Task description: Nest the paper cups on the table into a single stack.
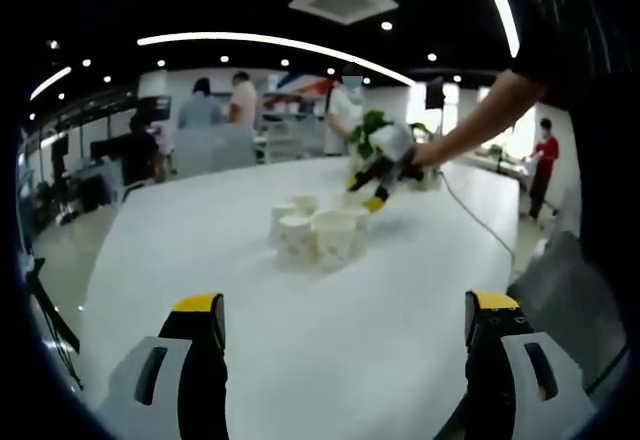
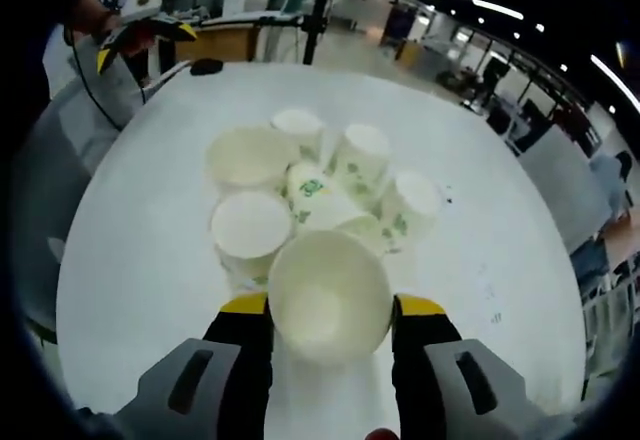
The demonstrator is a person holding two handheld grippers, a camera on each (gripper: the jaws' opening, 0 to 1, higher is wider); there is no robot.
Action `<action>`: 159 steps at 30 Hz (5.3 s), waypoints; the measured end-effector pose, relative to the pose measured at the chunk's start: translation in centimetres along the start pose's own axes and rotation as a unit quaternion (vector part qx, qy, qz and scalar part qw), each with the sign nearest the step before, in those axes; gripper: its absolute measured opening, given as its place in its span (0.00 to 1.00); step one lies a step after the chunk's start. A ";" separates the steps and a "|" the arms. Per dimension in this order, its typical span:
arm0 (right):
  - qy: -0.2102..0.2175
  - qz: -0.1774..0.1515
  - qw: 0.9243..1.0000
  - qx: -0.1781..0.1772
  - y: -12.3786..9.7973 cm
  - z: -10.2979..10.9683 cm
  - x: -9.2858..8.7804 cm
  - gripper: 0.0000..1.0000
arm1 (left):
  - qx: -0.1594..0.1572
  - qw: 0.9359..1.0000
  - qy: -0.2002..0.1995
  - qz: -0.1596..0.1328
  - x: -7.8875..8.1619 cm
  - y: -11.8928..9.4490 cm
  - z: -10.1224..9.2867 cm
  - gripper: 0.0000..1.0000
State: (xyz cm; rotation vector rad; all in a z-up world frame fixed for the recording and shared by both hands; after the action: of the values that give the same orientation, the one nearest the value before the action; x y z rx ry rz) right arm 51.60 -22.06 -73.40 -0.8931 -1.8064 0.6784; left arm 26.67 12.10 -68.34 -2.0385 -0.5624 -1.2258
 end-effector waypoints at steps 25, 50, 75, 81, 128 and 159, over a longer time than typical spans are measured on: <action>0.002 0.000 0.998 -0.068 -6.1 0.8 1.5 0.43 | -0.016 1.000 0.013 -0.012 0.5 0.9 -0.4 1.00; -0.023 -0.042 0.996 -0.080 -9.5 6.1 6.8 0.43 | -0.029 0.999 0.031 -0.021 0.7 -0.2 -1.6 1.00; -0.044 -0.091 0.995 -0.022 -7.2 13.2 12.1 0.43 | -0.028 0.999 0.028 -0.018 0.3 -0.8 -1.9 1.00; -0.045 -0.099 0.994 -0.010 -6.2 14.6 13.0 0.43 | -0.022 0.999 0.029 -0.024 0.3 -1.0 -1.7 1.00; -0.059 -0.099 0.992 0.059 0.9 22.8 16.1 0.43 | -0.004 1.000 0.006 -0.025 -1.4 -4.2 -0.7 1.00; -0.062 -0.088 0.992 0.064 1.3 23.2 15.5 0.47 | 0.001 1.000 -0.003 -0.022 -1.2 -3.9 -0.2 1.00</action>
State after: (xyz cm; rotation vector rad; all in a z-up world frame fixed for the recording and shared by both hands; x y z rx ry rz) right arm 26.43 -10.00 -75.06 -0.6104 -1.9027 0.7406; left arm 23.44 14.50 -68.03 -2.0381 -0.6145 -1.2453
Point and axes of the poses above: the point that each gripper's makers call its tool centre point, and the gripper's own axes: y roughly forward along the fingers, z roughly to its left, x roughly out of its top, the point moved 7 cm from there along -y, roughly backward along the fingers, and after that the axes turned 15 degrees about -y, right-handed, at the moved point
